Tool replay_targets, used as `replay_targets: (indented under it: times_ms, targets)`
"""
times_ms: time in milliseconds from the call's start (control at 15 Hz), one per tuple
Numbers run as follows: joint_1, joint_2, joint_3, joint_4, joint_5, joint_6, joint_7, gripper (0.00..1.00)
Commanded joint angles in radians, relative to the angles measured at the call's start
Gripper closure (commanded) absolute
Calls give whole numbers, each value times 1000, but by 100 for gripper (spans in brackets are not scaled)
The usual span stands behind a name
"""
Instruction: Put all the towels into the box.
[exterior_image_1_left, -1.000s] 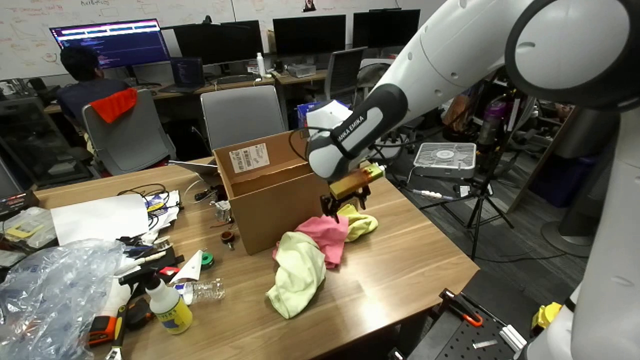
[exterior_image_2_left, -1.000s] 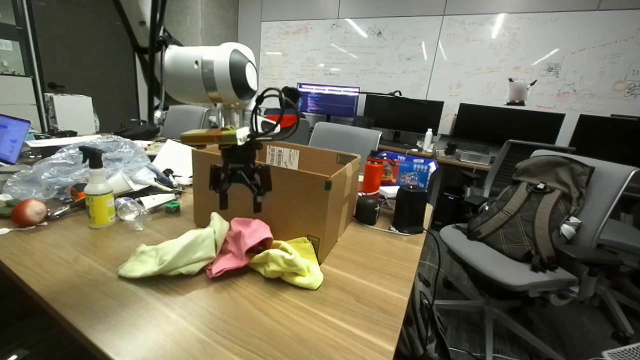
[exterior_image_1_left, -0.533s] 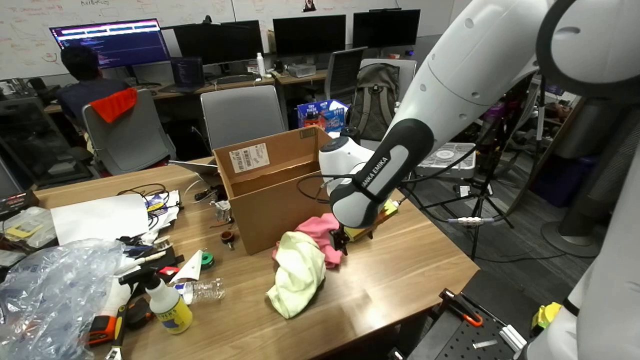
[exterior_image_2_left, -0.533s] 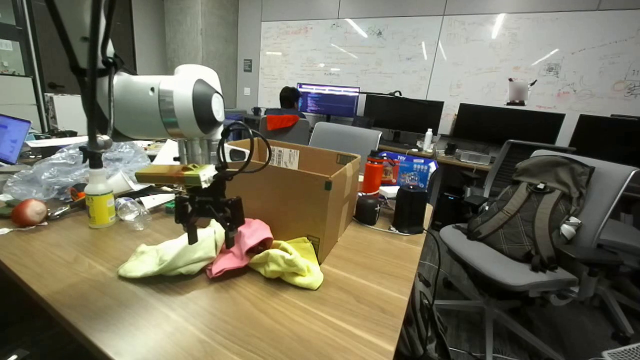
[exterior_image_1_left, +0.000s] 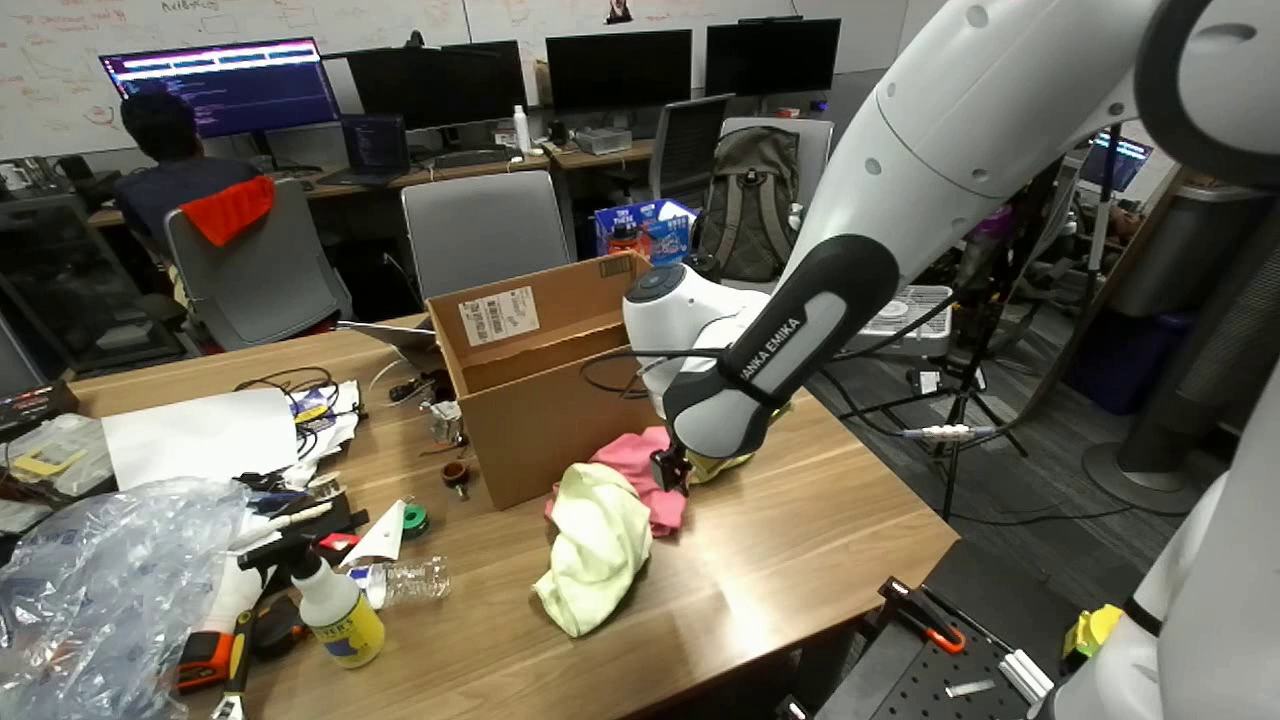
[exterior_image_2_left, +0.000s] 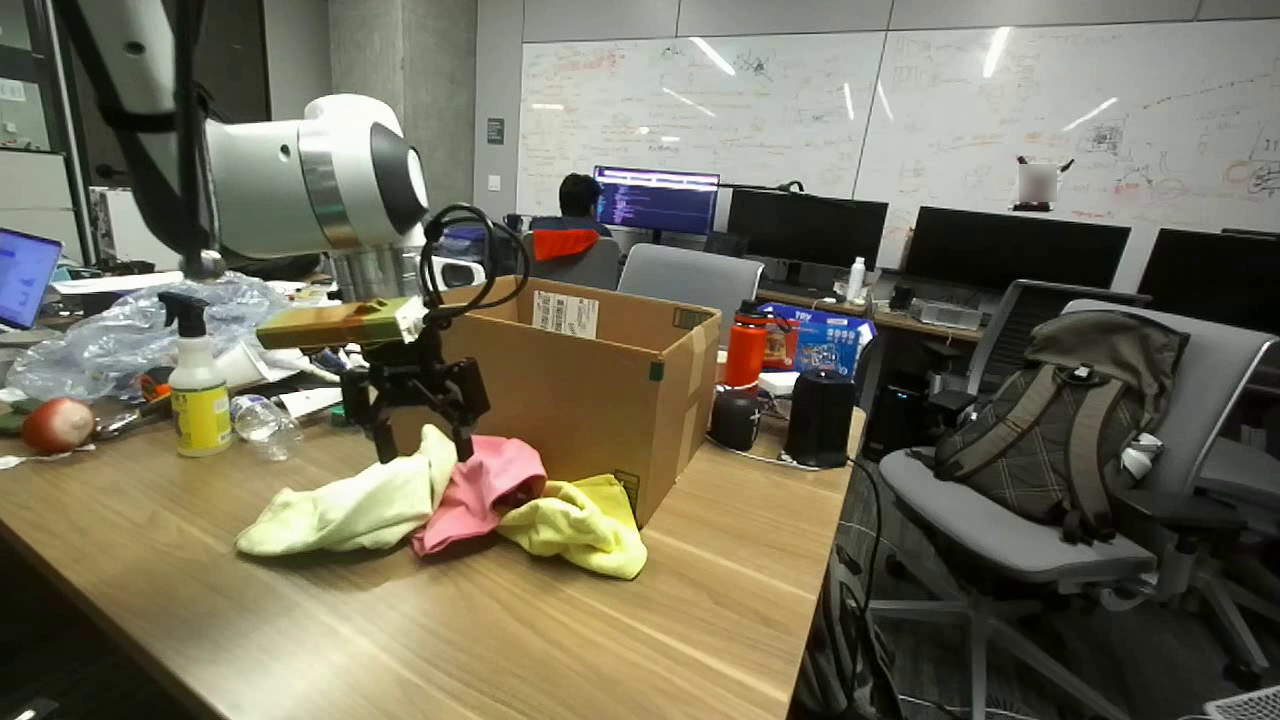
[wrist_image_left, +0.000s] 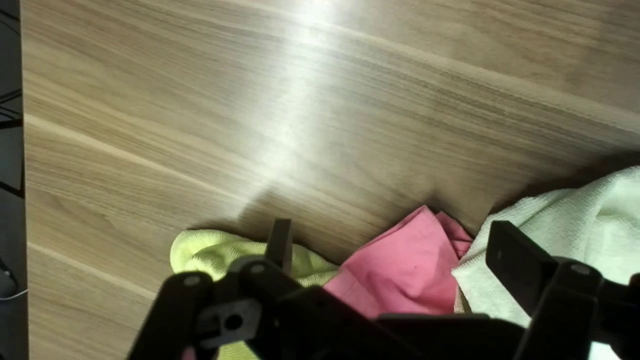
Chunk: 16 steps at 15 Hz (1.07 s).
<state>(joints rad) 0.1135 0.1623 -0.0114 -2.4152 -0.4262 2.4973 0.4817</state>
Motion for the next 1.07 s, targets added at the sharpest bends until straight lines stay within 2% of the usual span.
replay_targets:
  times_ms: [0,333,1000]
  targets:
    - [9,25,-12,31,-36,-8,15,0]
    - [20,104,-22,98,-47,-31,14,0]
    - [54,273,-80,317,-38,-111,9,0]
